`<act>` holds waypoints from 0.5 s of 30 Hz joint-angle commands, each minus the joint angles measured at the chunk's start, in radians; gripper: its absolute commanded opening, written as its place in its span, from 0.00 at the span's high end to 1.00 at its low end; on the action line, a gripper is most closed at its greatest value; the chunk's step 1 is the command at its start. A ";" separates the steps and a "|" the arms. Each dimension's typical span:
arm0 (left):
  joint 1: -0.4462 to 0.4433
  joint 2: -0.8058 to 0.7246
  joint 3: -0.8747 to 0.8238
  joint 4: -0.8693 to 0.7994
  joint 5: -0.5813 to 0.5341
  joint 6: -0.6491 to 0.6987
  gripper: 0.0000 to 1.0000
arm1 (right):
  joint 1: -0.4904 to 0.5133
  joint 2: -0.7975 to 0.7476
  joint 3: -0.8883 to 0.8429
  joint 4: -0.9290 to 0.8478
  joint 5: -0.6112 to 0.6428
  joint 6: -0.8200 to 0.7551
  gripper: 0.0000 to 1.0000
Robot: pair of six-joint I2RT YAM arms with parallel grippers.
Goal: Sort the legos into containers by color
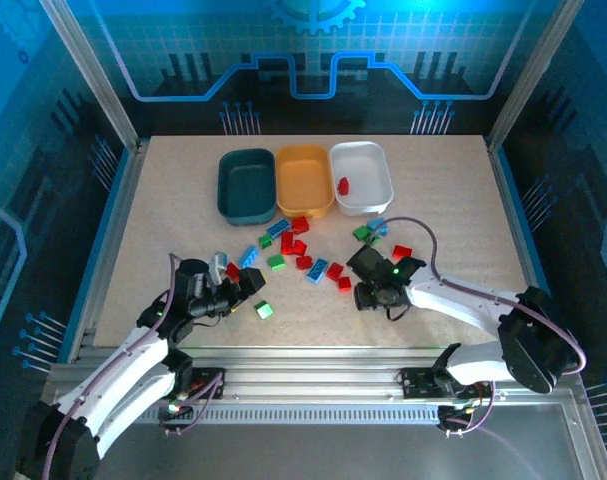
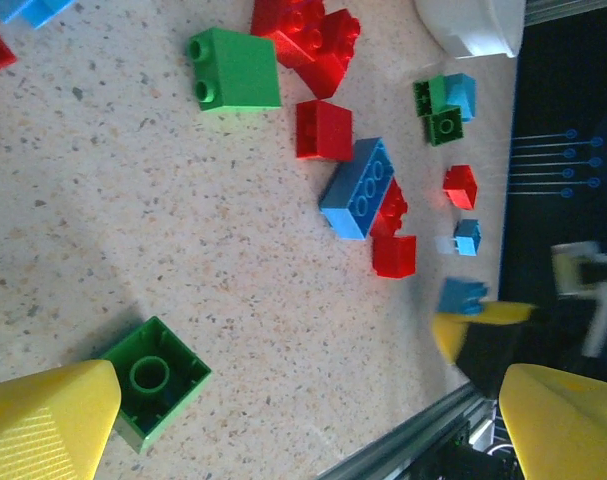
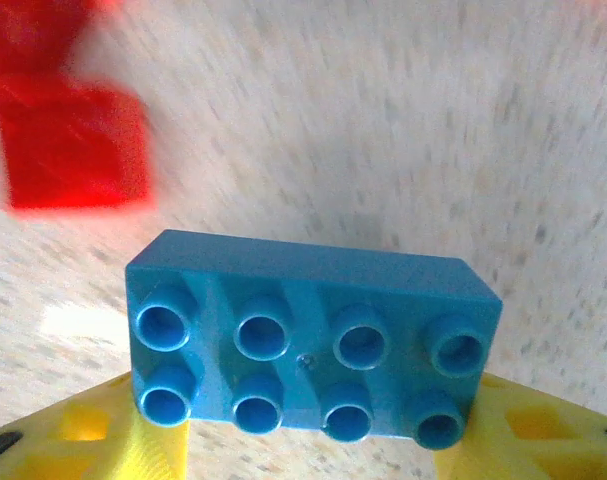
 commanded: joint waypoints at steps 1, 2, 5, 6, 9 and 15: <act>-0.007 0.033 0.051 -0.029 -0.061 0.032 0.01 | -0.026 0.013 0.141 0.039 0.056 -0.104 0.48; -0.007 0.043 0.071 -0.048 -0.092 0.036 0.01 | -0.039 0.050 0.189 0.063 0.045 -0.135 0.48; 0.013 0.072 0.128 -0.087 -0.152 0.044 0.01 | -0.076 0.193 0.342 0.138 0.012 -0.220 0.49; 0.028 0.081 0.148 -0.103 -0.160 0.047 0.01 | -0.088 0.242 0.393 0.158 -0.005 -0.238 0.49; 0.104 0.103 0.212 -0.171 -0.158 0.064 0.01 | -0.120 0.412 0.573 0.200 -0.049 -0.291 0.49; 0.223 0.120 0.244 -0.194 -0.071 0.076 0.01 | -0.159 0.744 0.968 0.124 -0.072 -0.358 0.49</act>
